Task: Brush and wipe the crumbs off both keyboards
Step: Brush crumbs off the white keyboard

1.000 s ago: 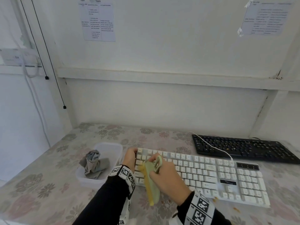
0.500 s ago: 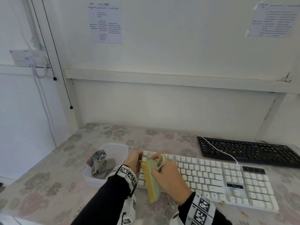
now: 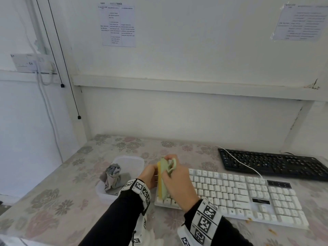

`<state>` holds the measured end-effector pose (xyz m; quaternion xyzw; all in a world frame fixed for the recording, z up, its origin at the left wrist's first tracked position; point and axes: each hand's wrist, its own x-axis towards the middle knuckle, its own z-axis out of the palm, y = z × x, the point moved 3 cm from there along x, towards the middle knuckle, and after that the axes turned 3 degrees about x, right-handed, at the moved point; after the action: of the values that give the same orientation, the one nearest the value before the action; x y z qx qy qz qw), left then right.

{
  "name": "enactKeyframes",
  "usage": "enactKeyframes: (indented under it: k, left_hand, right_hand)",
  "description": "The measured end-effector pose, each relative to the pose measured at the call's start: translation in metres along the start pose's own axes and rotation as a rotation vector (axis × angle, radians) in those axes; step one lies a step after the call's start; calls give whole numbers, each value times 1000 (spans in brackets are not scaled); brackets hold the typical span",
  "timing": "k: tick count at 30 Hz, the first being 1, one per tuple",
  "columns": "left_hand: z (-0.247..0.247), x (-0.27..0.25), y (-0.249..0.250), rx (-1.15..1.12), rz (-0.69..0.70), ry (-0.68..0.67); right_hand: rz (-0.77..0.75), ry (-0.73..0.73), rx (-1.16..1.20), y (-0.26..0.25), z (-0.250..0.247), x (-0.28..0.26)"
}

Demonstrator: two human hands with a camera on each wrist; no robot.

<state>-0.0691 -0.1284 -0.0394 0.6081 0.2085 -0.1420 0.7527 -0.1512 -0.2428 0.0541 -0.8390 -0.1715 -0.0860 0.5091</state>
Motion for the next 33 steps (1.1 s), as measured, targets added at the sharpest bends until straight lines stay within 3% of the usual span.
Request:
enactKeyframes:
  k: [10,16,27,33]
  left_hand:
    - [1,-1,0,12,3,-21]
    - [1,0,0,41,8,-54]
    - [1,2,-3,5,1,-21]
    - [4,0,-1,-66,25,4]
  right_hand:
    - [89,-122,-62,3,2,-17]
    - [-1,56,-24,-5,-6,-9]
    - [106,-202,-69,6,-11,-35]
    - [71,-120,-42,1,-25,-28]
